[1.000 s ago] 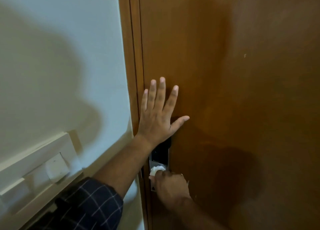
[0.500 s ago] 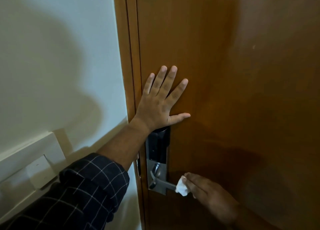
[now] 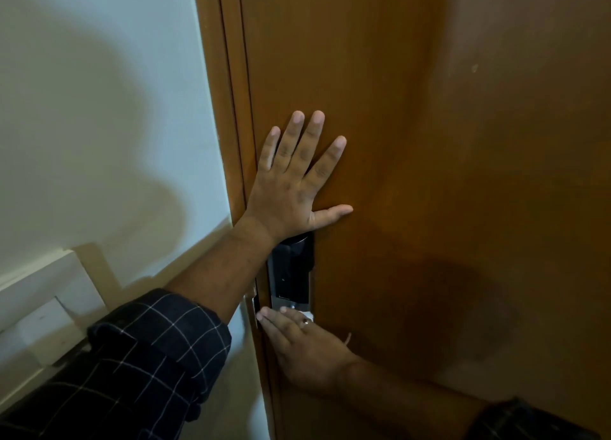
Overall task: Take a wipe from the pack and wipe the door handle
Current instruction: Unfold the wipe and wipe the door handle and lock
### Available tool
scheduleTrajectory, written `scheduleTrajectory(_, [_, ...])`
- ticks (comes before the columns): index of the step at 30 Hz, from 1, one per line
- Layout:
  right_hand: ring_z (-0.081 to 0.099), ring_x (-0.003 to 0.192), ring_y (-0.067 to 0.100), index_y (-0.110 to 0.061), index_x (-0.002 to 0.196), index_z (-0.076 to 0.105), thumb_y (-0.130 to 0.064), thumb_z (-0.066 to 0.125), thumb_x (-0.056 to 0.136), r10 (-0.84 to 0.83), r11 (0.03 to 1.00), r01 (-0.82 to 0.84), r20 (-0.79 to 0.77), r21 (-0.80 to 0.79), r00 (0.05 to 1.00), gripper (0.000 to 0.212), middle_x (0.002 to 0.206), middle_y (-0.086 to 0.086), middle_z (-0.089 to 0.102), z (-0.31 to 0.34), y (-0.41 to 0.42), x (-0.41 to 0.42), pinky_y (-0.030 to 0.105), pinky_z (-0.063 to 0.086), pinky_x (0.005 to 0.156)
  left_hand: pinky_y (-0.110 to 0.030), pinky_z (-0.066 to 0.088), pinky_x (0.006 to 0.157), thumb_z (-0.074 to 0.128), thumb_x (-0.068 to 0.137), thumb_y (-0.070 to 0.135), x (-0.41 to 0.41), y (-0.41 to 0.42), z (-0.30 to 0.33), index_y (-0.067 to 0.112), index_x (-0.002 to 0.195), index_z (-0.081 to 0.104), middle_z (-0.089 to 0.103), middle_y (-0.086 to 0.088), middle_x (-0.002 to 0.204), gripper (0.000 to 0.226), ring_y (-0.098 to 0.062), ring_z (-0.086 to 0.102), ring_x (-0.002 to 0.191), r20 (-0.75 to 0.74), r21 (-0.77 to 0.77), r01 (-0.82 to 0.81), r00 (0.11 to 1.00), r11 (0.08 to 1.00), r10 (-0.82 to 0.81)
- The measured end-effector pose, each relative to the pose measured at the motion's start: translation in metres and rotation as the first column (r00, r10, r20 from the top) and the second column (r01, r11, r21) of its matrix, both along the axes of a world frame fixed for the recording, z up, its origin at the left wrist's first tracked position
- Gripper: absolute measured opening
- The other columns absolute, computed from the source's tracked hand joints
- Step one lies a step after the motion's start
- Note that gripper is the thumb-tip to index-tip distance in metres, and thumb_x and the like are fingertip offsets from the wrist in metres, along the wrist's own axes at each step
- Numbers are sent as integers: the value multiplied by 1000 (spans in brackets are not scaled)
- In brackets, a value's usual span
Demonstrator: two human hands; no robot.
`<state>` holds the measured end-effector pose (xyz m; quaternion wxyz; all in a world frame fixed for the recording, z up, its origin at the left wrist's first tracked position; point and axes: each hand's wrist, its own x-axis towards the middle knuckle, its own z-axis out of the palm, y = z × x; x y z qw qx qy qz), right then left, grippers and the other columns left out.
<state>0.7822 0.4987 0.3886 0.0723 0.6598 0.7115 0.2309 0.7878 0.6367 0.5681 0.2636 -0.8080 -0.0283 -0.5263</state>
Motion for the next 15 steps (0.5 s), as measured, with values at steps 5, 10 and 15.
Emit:
scheduleTrajectory(5, [16,144,42,4,141,35,-28,53,95,-194,975,211,188,-74,963,59,154,26,23,-7,32,-17,50,19,115,-56,10,122,44,84,79,0,1,0,19,155,18,29,-22,157,96,-40,20,148,3,16,0,1000,1000,0])
scheduleTrajectory(10, [25,143,29,2,146,22,-23,21,97,-19,995,21,-20,98,1000,56,155,17,29,-5,-3,0,41,17,115,-55,10,122,43,84,80,-1,1,0,20,153,22,31,-23,157,94,-40,19,148,-3,6,-3,1000,1000,3])
scheduleTrajectory(15, [27,142,27,-8,143,36,-26,41,97,66,997,-65,-25,52,997,49,152,10,37,-9,-55,26,38,23,116,-54,7,123,43,84,80,0,1,0,21,154,20,27,-22,158,95,-39,18,149,0,6,0,1000,1000,0])
